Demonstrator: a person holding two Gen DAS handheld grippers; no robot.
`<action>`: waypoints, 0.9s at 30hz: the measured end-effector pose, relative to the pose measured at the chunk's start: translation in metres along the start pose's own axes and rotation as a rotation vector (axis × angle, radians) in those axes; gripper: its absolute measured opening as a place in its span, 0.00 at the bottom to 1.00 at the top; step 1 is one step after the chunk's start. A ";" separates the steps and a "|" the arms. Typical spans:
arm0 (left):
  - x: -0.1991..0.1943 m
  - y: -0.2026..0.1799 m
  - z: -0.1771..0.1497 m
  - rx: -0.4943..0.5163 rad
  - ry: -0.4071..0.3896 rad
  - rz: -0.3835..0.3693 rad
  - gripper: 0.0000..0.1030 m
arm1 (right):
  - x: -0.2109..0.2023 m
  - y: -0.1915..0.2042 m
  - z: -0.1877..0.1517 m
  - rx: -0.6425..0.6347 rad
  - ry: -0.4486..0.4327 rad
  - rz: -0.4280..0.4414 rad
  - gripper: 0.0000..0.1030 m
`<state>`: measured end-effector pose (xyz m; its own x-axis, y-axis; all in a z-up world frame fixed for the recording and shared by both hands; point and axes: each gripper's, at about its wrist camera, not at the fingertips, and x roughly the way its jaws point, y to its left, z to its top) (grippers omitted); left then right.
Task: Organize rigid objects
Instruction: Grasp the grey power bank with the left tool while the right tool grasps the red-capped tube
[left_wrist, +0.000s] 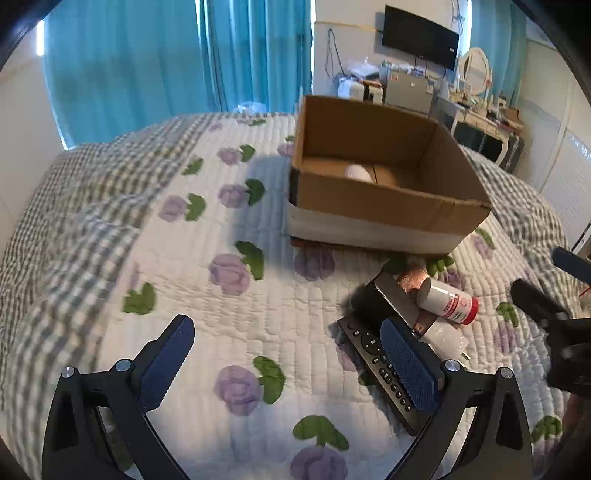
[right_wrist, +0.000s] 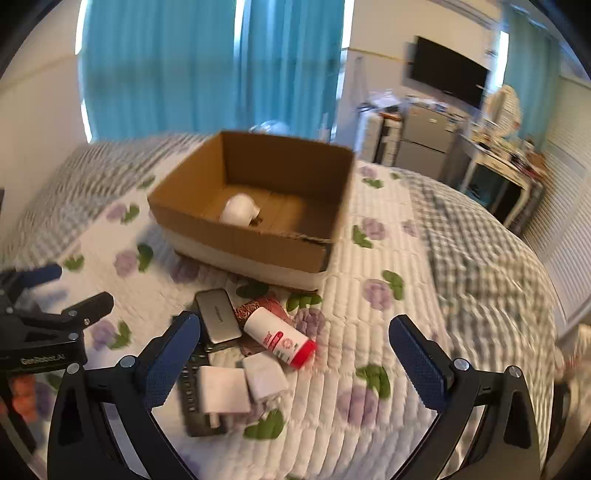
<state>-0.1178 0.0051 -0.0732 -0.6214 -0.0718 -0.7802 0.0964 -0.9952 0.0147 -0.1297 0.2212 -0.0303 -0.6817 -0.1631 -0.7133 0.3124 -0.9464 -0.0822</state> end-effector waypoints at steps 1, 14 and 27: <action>0.006 -0.004 -0.001 0.008 0.003 0.001 1.00 | 0.011 0.001 0.000 -0.025 0.015 0.009 1.00; 0.054 -0.037 0.001 0.066 0.073 0.006 1.00 | 0.118 -0.004 -0.027 -0.108 0.251 0.163 0.53; 0.077 -0.087 0.009 0.090 0.119 -0.038 1.00 | 0.084 -0.037 -0.018 0.012 0.116 0.102 0.00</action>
<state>-0.1809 0.0855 -0.1295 -0.5260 -0.0309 -0.8499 0.0016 -0.9994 0.0354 -0.1872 0.2477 -0.0994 -0.5650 -0.2262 -0.7934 0.3681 -0.9298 0.0029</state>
